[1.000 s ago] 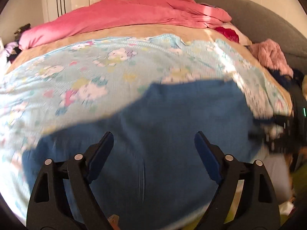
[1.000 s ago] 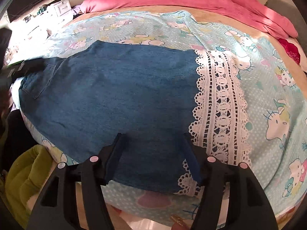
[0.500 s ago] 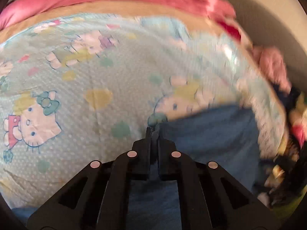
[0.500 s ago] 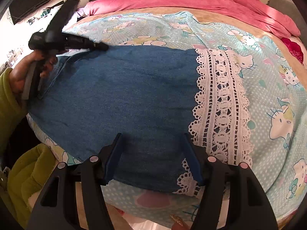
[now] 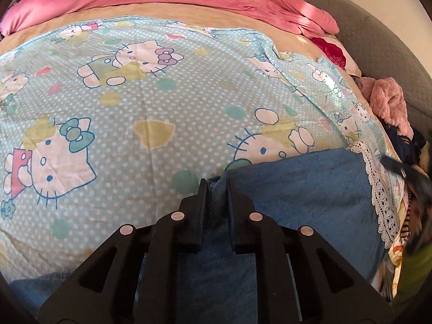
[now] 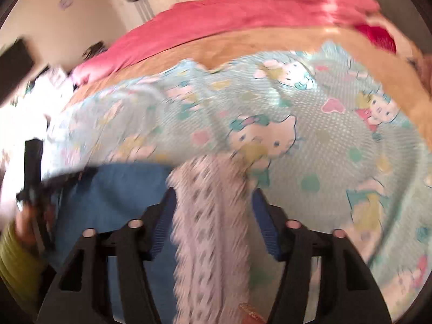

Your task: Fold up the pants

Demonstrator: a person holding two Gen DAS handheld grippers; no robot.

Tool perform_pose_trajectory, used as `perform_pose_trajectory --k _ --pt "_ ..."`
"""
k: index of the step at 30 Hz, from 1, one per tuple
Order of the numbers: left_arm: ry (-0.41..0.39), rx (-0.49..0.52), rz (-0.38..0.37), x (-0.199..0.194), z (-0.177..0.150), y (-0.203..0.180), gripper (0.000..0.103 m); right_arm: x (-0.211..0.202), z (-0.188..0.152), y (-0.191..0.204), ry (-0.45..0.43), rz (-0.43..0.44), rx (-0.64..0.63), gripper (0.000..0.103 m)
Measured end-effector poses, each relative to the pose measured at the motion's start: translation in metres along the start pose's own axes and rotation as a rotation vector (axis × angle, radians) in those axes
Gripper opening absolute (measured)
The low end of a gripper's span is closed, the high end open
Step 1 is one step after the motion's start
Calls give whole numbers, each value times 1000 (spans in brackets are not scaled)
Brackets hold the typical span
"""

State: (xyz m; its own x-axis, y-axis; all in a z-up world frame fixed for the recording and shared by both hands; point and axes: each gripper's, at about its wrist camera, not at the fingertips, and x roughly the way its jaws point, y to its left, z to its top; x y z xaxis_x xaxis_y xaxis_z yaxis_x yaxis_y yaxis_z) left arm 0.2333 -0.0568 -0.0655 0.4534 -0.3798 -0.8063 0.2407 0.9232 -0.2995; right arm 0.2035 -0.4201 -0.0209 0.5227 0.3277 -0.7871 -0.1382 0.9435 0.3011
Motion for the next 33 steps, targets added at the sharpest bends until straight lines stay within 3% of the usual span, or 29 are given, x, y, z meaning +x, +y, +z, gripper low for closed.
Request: perform_pose_trajectory --k 5,7,9,13,16,23,26,28,30,33 --pt "-3 -4 -2 -1 -2 1 7 43 17 -10 90 37 23 43" --pt "-5 0 1 0 -2 0 7 50 14 -3 101 21 -9 32" --pt "-8 6 10 -1 -3 -1 7 46 9 1 86 27 -41 19" --pt "-24 8 44 -3 -3 -6 6 19 0 16 -13 10 -124 16" --pt "-37 9 65 -3 -1 -7 6 7 8 14 -85 7 -118 16" --pt "-43 -4 62 2 0 -1 8 54 9 4 36 -84 -118 16" --pt "-48 -12 44 0 0 1 9 51 8 1 23 -90 -108 22" --pt "-54 -27 35 -6 -2 4 16 42 9 -2 10 -102 -85 32" --pt "-65 -44 44 -16 -4 9 24 24 8 -6 -32 -125 -72 38" --pt "-84 -65 76 -34 -8 18 27 -6 -1 -5 -103 -187 -94 45"
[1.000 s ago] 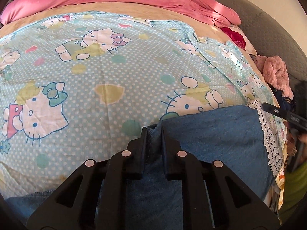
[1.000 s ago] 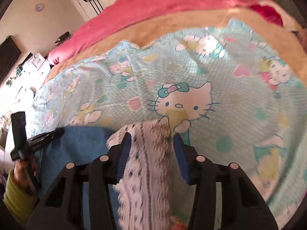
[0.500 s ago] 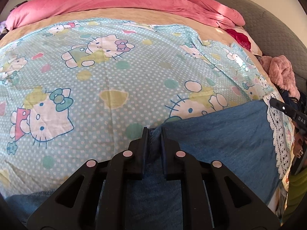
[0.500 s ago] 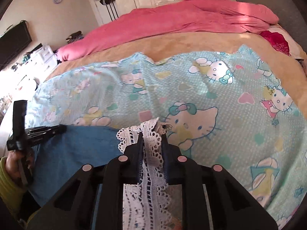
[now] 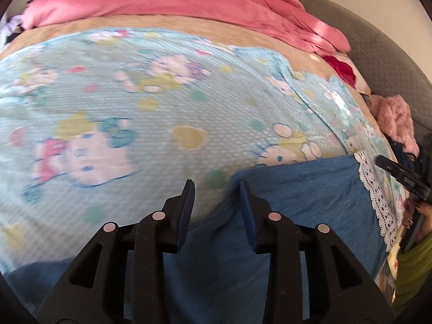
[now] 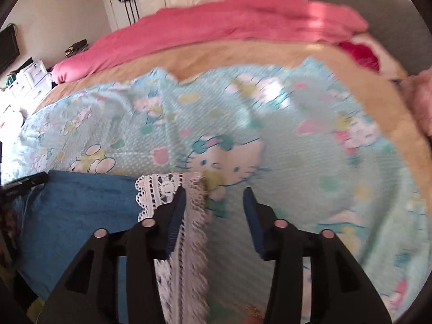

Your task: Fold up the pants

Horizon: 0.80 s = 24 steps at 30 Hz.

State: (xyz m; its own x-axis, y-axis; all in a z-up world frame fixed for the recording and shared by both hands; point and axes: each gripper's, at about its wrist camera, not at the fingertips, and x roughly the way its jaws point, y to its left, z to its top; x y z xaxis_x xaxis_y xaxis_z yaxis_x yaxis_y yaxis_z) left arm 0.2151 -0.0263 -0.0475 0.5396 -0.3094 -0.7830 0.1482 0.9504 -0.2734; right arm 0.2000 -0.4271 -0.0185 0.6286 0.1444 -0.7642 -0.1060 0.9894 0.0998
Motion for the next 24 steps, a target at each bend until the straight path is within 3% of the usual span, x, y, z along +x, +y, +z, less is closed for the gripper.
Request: perform_pose_trajectory --k 2,3,7,15,19,22,24 --pt "-33 17 58 -20 -5 5 35 -16 -7 2 -28 2 -6 51" --pt "-57 22 72 -33 -9 7 44 -23 -11 4 -38 6 -12 53" --pt "-97 26 90 -66 -30 10 64 -44 -30 30 -67 39 -76 59" --pt "-63 90 158 -89 -78 5 90 -44 -63 126 -43 124 -302 72" --pt "-36 109 179 -75 -78 -2 93 -27 -69 163 -13 147 -386 83" --pt "24 41 256 -57 -85 22 93 -5 -67 163 84 106 -348 85" --pt "10 -19 200 -62 -87 36 93 4 -69 152 121 56 -316 86"
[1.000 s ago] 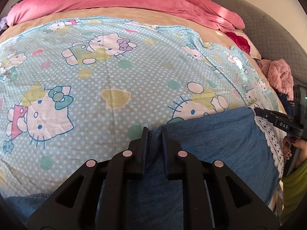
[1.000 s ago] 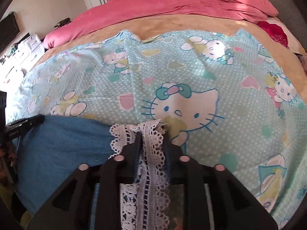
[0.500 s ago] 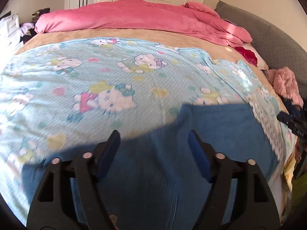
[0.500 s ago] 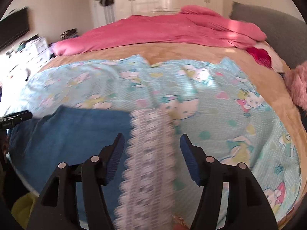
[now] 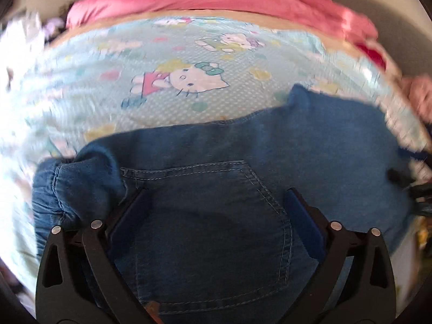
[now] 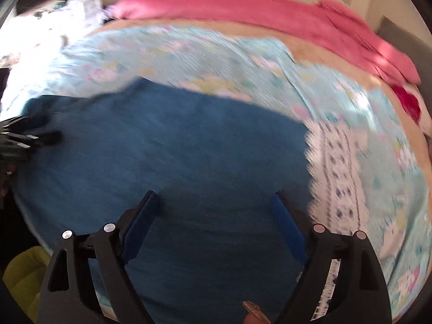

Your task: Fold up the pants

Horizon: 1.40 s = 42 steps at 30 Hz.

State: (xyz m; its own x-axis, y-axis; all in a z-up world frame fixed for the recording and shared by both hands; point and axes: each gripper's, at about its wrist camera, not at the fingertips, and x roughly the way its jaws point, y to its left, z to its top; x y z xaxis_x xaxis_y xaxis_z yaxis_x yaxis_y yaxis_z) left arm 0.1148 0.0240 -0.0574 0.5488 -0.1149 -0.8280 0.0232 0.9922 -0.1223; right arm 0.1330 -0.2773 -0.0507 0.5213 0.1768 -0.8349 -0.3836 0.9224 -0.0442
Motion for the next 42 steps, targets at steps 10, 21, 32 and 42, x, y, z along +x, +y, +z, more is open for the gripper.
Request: perform_pose_trajectory --k 10,21,32,42 --pt "-23 -23 -26 -7 1 5 93 -4 -15 -35 -3 -7 129 91" --pt "-88 16 -28 -55 -6 -12 93 -62 -20 -21 -133 22 92 92" --pt "-47 138 -84 -61 -32 -55 93 -78 -26 15 -155 78 42 92" --pt "40 227 -21 -35 -55 -83 94 -62 -39 34 -85 90 33 92"
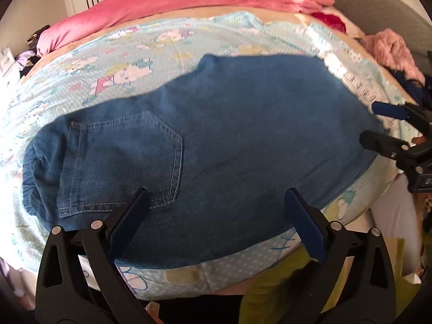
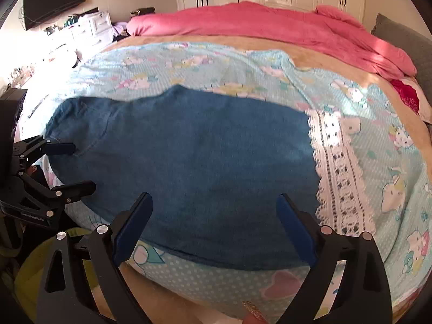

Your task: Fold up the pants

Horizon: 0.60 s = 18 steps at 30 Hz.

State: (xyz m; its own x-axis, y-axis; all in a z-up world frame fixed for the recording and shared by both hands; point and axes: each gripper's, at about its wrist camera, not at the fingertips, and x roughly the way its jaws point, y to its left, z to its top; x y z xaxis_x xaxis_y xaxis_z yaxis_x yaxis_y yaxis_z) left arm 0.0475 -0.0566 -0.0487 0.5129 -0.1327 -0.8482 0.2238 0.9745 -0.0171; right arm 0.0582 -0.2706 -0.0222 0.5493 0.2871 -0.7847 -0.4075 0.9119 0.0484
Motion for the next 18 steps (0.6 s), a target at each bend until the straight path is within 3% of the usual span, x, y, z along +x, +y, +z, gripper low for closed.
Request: perform_pose_trajectory --k 7,18 --pt "30 -8 -10 7 -3 5 93 19 -20 -22 131 -86 36 92" --pt "31 -10 -20 9 -3 6 93 4 -32 -33 79 -25 88 92"
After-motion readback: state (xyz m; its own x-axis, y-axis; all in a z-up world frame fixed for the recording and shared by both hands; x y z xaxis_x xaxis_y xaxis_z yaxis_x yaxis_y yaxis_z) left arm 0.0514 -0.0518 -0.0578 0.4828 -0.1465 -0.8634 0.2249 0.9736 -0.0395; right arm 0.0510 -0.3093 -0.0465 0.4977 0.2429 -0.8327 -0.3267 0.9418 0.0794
